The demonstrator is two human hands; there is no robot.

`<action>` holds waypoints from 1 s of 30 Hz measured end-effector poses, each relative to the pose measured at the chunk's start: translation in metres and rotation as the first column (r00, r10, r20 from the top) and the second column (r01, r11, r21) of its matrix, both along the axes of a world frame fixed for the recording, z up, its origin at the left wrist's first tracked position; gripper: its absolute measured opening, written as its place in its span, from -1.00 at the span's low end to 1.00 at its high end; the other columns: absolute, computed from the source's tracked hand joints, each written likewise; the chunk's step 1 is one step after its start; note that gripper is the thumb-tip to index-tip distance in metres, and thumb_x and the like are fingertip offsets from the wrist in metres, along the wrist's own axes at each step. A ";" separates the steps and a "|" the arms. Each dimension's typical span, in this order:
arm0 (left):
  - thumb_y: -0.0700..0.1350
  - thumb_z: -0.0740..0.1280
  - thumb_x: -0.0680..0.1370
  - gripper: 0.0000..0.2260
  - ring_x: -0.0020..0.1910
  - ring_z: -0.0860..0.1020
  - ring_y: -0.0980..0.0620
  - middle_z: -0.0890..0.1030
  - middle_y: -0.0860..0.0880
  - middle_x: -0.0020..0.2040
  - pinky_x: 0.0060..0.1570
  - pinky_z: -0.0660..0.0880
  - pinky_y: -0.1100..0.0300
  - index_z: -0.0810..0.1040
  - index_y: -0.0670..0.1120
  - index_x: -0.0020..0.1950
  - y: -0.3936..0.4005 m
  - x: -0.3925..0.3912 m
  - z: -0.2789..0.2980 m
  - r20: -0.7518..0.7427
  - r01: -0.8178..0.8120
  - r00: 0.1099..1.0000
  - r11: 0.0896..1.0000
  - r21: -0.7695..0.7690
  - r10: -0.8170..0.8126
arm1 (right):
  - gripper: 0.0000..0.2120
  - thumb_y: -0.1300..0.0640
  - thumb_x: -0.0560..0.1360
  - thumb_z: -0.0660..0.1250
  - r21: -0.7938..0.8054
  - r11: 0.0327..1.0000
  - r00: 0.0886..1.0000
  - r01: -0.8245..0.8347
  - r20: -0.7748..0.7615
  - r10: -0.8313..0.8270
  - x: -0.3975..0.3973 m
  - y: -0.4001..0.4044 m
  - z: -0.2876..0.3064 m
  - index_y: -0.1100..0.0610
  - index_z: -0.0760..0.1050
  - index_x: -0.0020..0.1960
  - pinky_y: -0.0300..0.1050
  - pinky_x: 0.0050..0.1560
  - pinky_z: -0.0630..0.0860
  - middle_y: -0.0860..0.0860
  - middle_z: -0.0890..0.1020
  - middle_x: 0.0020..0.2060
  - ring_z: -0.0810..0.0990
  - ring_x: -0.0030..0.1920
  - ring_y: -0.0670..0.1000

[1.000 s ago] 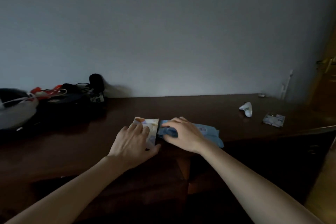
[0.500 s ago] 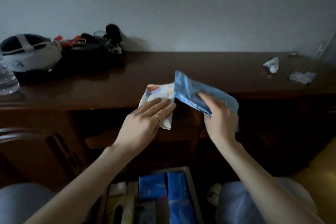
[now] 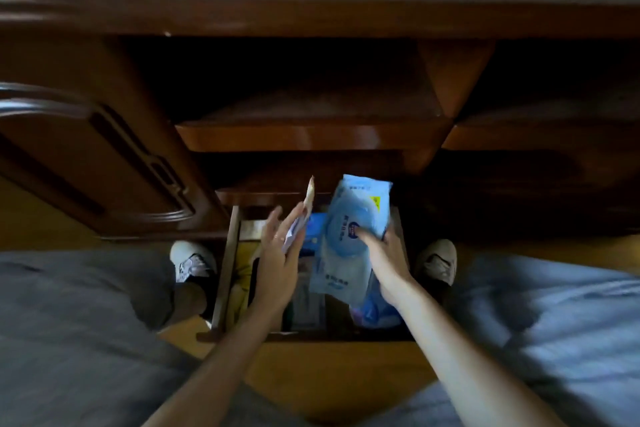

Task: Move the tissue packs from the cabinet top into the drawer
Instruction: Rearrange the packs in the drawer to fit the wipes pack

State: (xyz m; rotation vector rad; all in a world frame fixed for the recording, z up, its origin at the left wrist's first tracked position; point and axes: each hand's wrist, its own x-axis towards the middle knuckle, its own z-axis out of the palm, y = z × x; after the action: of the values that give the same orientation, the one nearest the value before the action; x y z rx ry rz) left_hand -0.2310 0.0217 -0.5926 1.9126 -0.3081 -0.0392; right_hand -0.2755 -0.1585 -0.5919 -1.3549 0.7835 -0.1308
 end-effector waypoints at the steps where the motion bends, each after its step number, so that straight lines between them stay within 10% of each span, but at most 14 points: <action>1: 0.02 0.24 0.68 -0.65 0.43 0.42 0.12 0.39 0.14 0.48 0.32 0.49 -0.12 0.41 0.39 0.40 0.003 0.001 -0.006 0.000 0.025 1.000 0.999 0.022 -0.025 | -0.88 0.12 0.52 0.46 0.094 0.995 0.999 0.020 -0.046 -0.016 0.001 0.001 -0.005 -0.01 0.63 0.05 -0.18 -0.31 0.60 -0.05 0.77 -0.14 0.75 -0.16 -0.01; 12: 0.25 0.22 0.63 -0.72 0.42 0.41 0.19 0.49 0.25 0.39 0.26 0.43 0.23 0.60 0.24 0.25 -0.003 -0.007 -0.012 -0.123 0.297 0.950 0.952 0.074 -0.286 | -0.47 -0.25 0.34 0.55 0.271 0.957 0.980 -0.098 -0.139 0.140 0.012 0.003 -0.020 -0.01 0.64 0.21 0.08 0.14 0.62 0.06 0.75 0.05 0.73 0.08 0.09; 17: -0.11 0.43 0.54 -0.33 0.51 0.16 0.34 0.19 0.22 0.57 0.31 0.33 0.41 0.22 0.16 0.57 -0.011 0.008 -0.021 -0.130 0.115 0.986 0.991 0.061 -0.106 | -0.73 0.14 0.51 0.49 0.130 0.954 0.961 -0.269 -0.031 0.275 0.012 0.008 -0.024 0.08 0.64 0.21 -0.15 -0.01 0.65 0.04 0.75 0.05 0.72 0.09 0.04; 19: 0.01 0.48 0.45 -0.43 0.43 0.34 0.31 0.37 0.38 0.42 0.24 0.44 0.34 0.39 0.30 0.41 -0.008 0.015 -0.026 -0.248 -0.015 0.969 0.998 -0.064 -0.002 | -0.71 0.16 0.50 0.50 0.108 0.951 0.956 -0.288 -0.016 0.292 0.014 0.008 -0.025 0.03 0.62 0.21 -0.22 -0.05 0.63 -0.01 0.75 0.05 0.72 0.07 -0.03; 23: 0.30 0.50 0.25 -0.55 0.00 0.71 -0.12 0.75 0.00 -0.07 -0.03 0.64 -0.07 0.68 0.09 0.03 0.004 0.028 -0.033 -0.782 -0.264 0.622 0.951 -0.160 0.041 | -0.70 0.12 0.51 0.45 0.131 0.907 0.914 -0.400 -0.011 0.405 0.021 0.025 -0.033 0.02 0.58 0.24 -0.29 -0.08 0.61 -0.07 0.75 0.04 0.72 0.06 -0.07; 30: 0.13 0.47 0.50 -0.74 -0.28 0.70 0.13 0.70 0.00 -0.15 -0.30 0.64 0.18 0.59 -0.05 -0.03 0.058 0.052 -0.039 -0.693 -0.612 0.568 0.791 0.007 0.445 | -0.82 -0.08 0.60 0.26 0.165 0.954 0.932 -0.251 -0.225 0.284 0.066 0.035 -0.082 -0.03 0.57 0.07 -0.13 0.05 0.55 0.03 0.65 0.09 0.63 0.03 -0.02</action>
State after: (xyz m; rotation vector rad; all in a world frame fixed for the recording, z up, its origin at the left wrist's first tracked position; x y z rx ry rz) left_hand -0.1795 0.0797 -0.6312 1.5501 0.7483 -0.2669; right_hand -0.2096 -0.1237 -0.6739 -1.3511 0.7894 0.3075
